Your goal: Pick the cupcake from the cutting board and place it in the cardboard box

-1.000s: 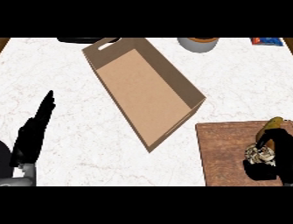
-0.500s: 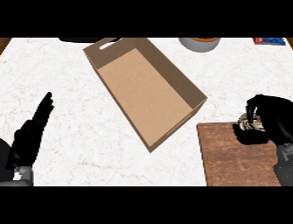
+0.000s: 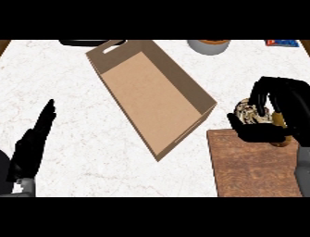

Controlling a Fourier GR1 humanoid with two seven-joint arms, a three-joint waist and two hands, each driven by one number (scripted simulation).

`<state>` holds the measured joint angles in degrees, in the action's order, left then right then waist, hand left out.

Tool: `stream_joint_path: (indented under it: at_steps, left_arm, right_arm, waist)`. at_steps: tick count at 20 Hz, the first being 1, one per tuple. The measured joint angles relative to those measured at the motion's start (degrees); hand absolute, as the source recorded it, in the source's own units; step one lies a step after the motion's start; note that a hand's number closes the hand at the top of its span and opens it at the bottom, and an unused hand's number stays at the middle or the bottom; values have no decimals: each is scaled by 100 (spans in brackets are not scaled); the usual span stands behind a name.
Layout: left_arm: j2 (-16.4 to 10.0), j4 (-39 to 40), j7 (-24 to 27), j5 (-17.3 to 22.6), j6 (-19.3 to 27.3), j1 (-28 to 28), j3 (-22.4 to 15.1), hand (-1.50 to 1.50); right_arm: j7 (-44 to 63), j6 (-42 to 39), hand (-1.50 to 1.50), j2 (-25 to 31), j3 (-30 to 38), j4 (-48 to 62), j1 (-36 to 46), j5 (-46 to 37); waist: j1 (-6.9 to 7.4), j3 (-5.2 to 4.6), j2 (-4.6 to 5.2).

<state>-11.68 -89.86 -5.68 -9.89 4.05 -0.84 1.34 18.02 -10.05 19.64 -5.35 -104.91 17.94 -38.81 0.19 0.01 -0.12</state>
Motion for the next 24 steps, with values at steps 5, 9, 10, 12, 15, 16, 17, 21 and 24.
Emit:
stream_joint_path:
  at_steps: [5,9,10,12,15,16,17,21,24]
  left_arm:
    - [8,-79,-114,-23,-39,35,-2,0]
    - [-15,-57,-52,9,-105,32,76,0]
    - [-36,15,-64,4,-123,115,104,0]
    - [22,54,-106,-85,-70,219,57,0]
    - [71,-5,-134,-130,-50,189,38,0]
    - [53,-12,-114,-111,-69,165,70,0]
    - [59,77,-38,-128,-64,174,79,0]
    - [47,171,96,-96,-140,153,112,0]
    - [48,123,7,-69,-195,209,113,0]
  right_arm:
    - [222,-197,150,-409,-34,-50,817,346]
    - [668,-359,150,-732,-71,233,1677,374]
    - [762,-391,150,-807,-72,385,1906,366]
    - [868,-408,150,-926,-51,797,2353,314]
    - [946,-293,150,-1177,-133,1388,2802,128]
    - [904,-192,150,-1261,-159,1660,2915,43]
    - [970,-117,150,-1398,-219,1850,3042,-43]
    - [890,301,150,-1714,-285,2984,3614,-223]
    - [797,507,150,-1842,-276,3869,4040,-202]
  waist:
    - [21,-2,6]
    - [33,-4,8]
    - [32,-5,9]
    - [38,-5,13]
    - [52,-4,16]
    - [61,-5,18]
    - [61,-4,21]
    - [98,-5,32]
    - [126,-5,40]
